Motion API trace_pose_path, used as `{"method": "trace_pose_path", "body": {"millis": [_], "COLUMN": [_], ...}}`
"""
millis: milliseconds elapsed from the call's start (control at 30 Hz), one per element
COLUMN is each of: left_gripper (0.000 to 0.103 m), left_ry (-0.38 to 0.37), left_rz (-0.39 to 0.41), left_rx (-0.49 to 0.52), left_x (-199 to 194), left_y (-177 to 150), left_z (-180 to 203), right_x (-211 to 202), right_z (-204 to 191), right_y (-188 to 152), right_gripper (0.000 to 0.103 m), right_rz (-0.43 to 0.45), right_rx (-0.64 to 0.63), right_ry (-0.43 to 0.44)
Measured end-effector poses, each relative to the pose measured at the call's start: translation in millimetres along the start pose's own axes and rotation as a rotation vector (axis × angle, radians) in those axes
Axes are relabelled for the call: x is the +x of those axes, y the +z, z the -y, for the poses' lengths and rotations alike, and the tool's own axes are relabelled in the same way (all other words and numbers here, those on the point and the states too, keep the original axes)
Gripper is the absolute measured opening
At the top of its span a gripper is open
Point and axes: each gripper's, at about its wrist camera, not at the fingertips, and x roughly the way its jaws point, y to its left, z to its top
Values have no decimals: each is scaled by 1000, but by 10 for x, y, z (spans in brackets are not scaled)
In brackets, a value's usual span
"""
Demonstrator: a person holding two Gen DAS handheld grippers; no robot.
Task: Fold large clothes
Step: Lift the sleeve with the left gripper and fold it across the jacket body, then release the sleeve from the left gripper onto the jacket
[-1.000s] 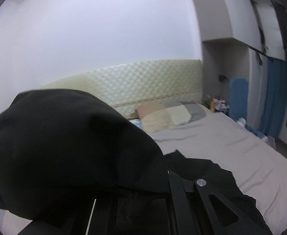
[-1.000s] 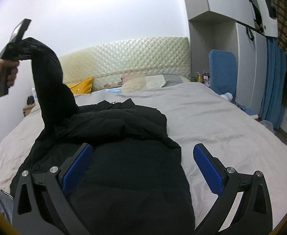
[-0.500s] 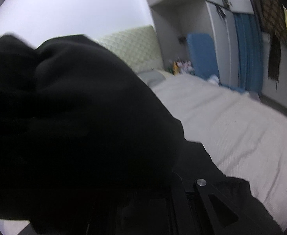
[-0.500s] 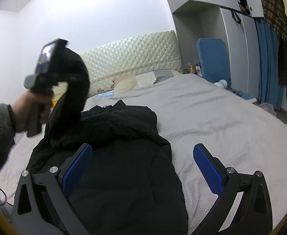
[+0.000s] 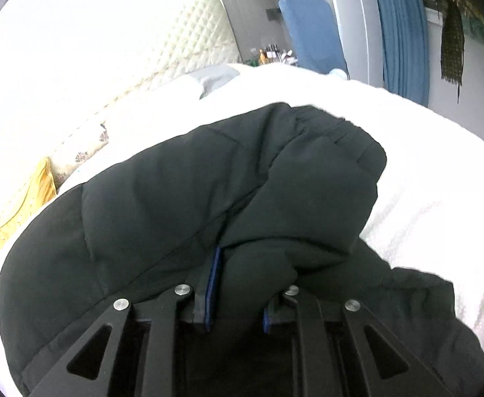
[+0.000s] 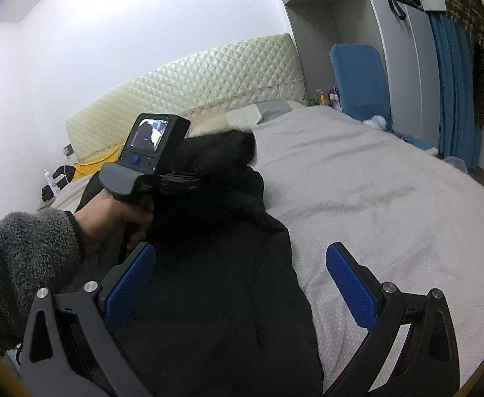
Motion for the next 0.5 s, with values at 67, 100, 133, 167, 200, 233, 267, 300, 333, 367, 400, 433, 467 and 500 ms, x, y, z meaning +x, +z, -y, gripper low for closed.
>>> {"method": "trace_pose_path", "body": {"millis": [67,100,133,167,200,233,267,300,333,367,400,433,467,500], "left_gripper": [19,19,19,19,20,20,20,21,21,23,26,29,34,43], "left_ry": [-10,-15,-22,-30,-45,-65,-100,-114,-119,-118,-112,-103,-97,-91], "left_rz": [-3,2,8,13,10,2,1,8,19,24,26,32,41,54], "left_rx": [-19,-27,-35,-51,-84,-128,-197,-232,-263,-276,-288,-298,-304,-308], "left_x": [-33,-76,-100,-220,-266,-282,-344,-416,-512,-570,-645,-737,-820,-926], "left_y": [-24,-27,7,-109,-115,-113,-124,-144,-167,-168,-185,-204,-199,-221], "left_z": [-25,-33,-37,-160,-196,-224,-287,-349,-387,-394,-410,-420,-411,-428], "right_x": [27,31,30,30,25,16,15,0,-22,-34,-55,-66,-78,-93], "right_z": [28,35,36,37,28,15,8,2,-4,-7,-13,-17,-21,-29], "right_y": [1,2,4,9,10,10,16,16,17,21,24,26,26,23], "right_gripper": [103,103,103,103,103,103,103,103,103,103,103,103,103,103], "right_rz": [-2,0,2,4,9,13,15,20,27,33,42,48,52,57], "right_rx": [6,8,9,9,5,0,-3,-4,-4,-5,-7,-9,-12,-14], "right_ry": [-6,-8,-9,-8,-6,-7,-7,-4,0,1,-1,-2,-3,-5]}}
